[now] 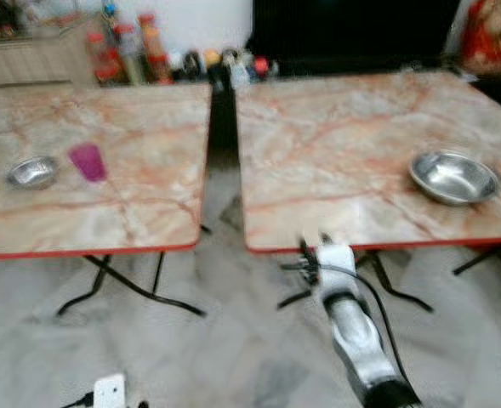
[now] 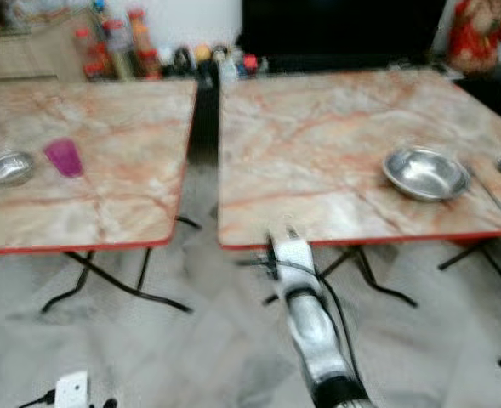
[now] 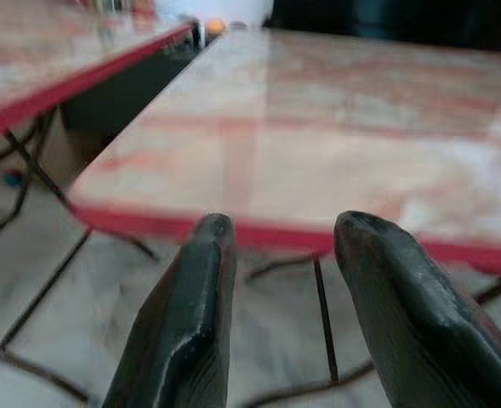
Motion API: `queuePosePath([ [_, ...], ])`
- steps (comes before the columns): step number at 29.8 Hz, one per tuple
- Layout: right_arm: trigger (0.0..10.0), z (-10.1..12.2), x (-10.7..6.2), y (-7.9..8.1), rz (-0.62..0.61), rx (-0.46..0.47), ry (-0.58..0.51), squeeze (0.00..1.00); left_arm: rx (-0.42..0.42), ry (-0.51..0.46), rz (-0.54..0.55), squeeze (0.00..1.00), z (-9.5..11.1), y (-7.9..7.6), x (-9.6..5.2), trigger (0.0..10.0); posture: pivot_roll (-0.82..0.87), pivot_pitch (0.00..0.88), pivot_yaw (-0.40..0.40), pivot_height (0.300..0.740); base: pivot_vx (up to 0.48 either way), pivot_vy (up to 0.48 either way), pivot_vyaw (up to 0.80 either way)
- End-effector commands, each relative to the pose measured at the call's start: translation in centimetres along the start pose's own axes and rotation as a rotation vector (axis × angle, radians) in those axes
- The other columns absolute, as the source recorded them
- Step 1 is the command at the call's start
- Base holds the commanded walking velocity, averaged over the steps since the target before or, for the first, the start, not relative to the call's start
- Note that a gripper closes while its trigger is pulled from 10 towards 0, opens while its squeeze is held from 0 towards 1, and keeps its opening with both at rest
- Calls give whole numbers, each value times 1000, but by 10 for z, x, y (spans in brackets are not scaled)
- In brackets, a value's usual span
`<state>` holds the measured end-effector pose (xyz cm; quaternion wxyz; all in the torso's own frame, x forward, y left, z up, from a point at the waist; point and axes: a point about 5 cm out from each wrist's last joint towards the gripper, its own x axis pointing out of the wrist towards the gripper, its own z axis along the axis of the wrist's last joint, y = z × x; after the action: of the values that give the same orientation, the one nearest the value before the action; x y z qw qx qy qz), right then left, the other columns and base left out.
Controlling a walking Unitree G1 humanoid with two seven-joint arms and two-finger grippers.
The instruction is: Setting the table
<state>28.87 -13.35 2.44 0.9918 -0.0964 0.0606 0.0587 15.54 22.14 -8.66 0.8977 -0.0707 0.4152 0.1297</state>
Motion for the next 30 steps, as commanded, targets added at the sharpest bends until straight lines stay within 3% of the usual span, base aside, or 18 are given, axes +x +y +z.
queuePosePath([
  [1, 10000, -4, 0, 7, 25, 2, 30, 0, 26, -1, 10, 0, 1, 6, 0, 10000, 39, 0, 9, 740, 0, 480, 0],
  [13, 10000, -66, -33, -13, -30, -6, 372, 0, 15, -6, 17, 0, 3, 4, 0, 10000, 49, 0, -7, 740, 0, 480, 0],
  [18, 10000, -88, -51, -13, -18, -6, 514, 0, 13, -3, 21, 0, 2, 4, 0, 10000, 38, 0, -3, 740, 0, 381, 0],
  [25, 10000, -115, -81, -11, 35, -31, 696, 0, 44, -10, 24, 0, 4, 2, 1, 10000, 51, 0, -5, 740, 0, 0, 0],
  [30, 10000, -119, -86, -10, 35, 3, 731, 0, 27, -22, 29, 0, 7, 4, 1, 10000, 45, 0, 2, 740, 0, 0, 0],
])
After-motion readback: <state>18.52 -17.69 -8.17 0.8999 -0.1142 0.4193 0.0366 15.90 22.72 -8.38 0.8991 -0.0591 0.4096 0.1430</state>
